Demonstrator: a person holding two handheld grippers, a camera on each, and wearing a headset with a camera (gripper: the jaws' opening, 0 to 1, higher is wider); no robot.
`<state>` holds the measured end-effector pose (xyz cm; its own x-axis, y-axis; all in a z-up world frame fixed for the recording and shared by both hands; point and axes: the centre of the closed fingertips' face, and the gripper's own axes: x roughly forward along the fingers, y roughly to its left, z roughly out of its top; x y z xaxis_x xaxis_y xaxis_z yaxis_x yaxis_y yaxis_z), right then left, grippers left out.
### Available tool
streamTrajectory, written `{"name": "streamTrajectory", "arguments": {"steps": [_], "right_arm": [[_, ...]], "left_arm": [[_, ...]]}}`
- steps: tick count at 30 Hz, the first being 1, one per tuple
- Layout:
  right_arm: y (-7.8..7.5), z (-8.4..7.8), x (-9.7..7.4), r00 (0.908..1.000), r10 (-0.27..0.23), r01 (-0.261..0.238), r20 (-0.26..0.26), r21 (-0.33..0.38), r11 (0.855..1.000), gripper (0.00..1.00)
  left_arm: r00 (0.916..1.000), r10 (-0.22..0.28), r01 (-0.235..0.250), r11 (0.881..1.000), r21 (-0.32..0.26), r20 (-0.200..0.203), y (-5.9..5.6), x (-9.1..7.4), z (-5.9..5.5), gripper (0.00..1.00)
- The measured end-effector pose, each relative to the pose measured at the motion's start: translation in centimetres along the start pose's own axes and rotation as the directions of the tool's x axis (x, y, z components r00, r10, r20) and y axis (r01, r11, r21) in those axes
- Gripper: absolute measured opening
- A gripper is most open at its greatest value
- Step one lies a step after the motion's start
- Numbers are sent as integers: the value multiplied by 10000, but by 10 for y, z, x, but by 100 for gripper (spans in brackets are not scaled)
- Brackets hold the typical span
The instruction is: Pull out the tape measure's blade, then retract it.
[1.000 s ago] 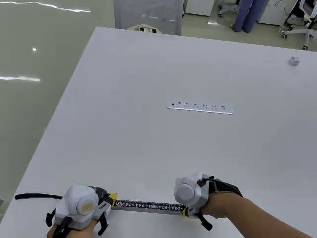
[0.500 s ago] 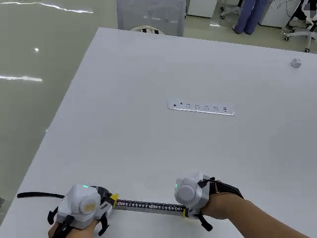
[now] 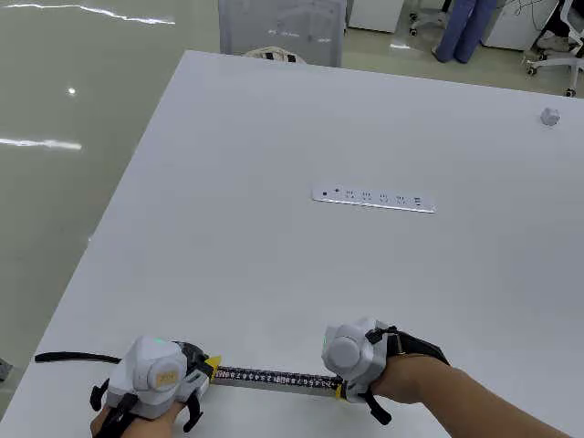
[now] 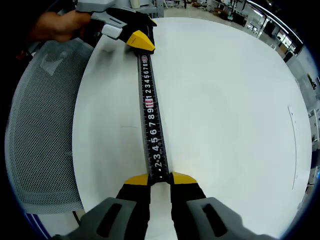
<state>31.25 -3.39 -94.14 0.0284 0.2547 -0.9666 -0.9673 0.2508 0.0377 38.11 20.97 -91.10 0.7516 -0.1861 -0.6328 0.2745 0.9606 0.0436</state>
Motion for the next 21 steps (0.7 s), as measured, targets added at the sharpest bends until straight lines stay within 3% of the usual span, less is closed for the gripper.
{"name": "streamTrajectory", "arguments": {"steps": [21], "right_arm": [[1, 7, 1, 10000, -10, 10, -3, -187, 9998, 14]], "left_arm": [[10000, -42, 42, 10000, -4, -74, 0, 1, -2, 69]]}}
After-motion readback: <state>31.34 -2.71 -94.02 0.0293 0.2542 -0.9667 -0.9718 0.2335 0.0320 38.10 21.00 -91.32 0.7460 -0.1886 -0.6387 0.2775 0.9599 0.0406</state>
